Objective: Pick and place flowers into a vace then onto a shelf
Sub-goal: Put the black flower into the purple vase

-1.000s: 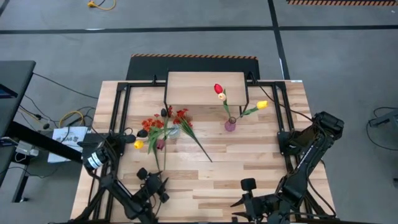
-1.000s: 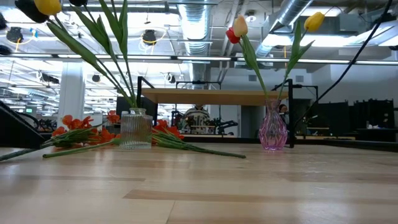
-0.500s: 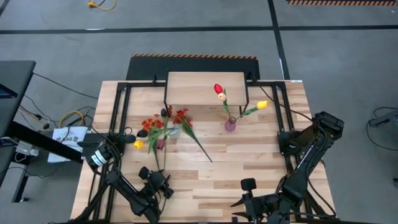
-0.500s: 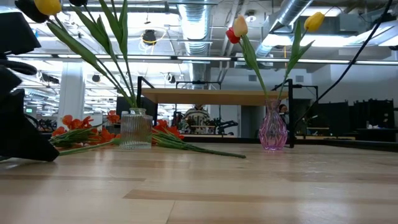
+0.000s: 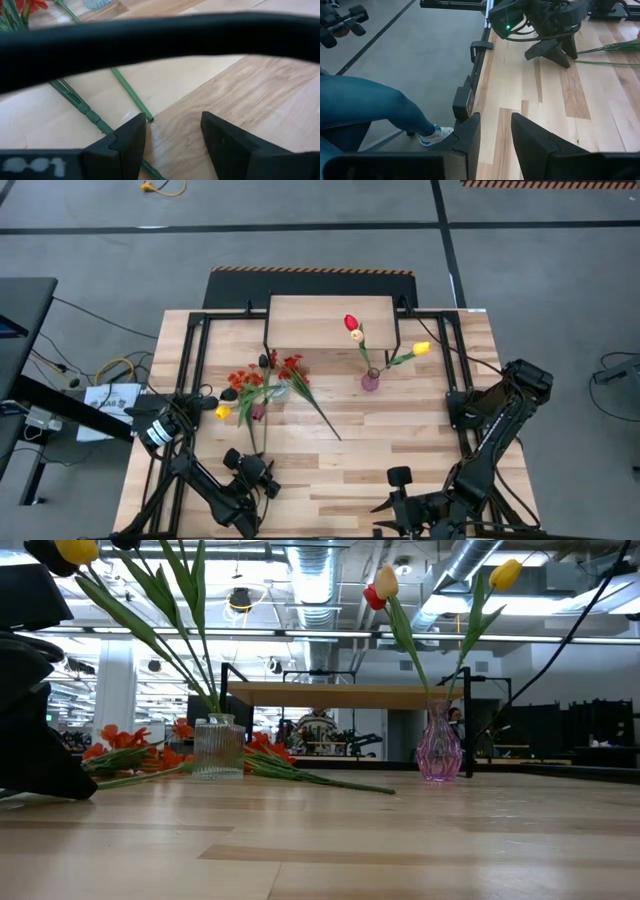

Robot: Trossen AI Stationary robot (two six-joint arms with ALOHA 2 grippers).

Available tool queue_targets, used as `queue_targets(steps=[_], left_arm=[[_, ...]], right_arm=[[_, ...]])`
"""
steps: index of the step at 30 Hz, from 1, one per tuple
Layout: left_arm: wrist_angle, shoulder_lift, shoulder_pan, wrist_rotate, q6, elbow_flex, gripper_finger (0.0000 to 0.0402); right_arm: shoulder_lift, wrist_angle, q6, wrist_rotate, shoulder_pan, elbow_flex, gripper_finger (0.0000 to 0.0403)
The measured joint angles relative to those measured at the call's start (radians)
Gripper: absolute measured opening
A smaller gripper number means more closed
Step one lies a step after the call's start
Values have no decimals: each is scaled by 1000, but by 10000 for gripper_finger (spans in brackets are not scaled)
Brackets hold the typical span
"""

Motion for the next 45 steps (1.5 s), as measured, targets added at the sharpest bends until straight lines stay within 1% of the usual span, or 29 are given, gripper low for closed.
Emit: queue_targets(steps=[7, 13, 20, 33, 36, 42, 45], left_arm=[[-19, 4, 0, -33, -39, -1, 183], [-50, 6, 7, -42, -68, -2, 183], [-48, 6, 38, -46, -81, -2, 183], [-64, 3, 47, 17, -104, 0, 179], [-81, 2, 47, 31, -124, 0, 157], [-87, 2, 47, 49, -129, 0, 77], [-85, 2, 46, 56, -130, 0, 48]], right_arm=[[0, 0, 0, 0, 0, 0, 102], [0, -10, 0, -3, 0, 0, 102], [0, -50, 0, -54, 0, 0, 102], [0, -59, 0, -76, 2, 0, 102], [0, -58, 0, -76, 1, 0, 102], [0, -58, 0, -76, 1, 0, 102], [0, -58, 0, -76, 1, 0, 102]])
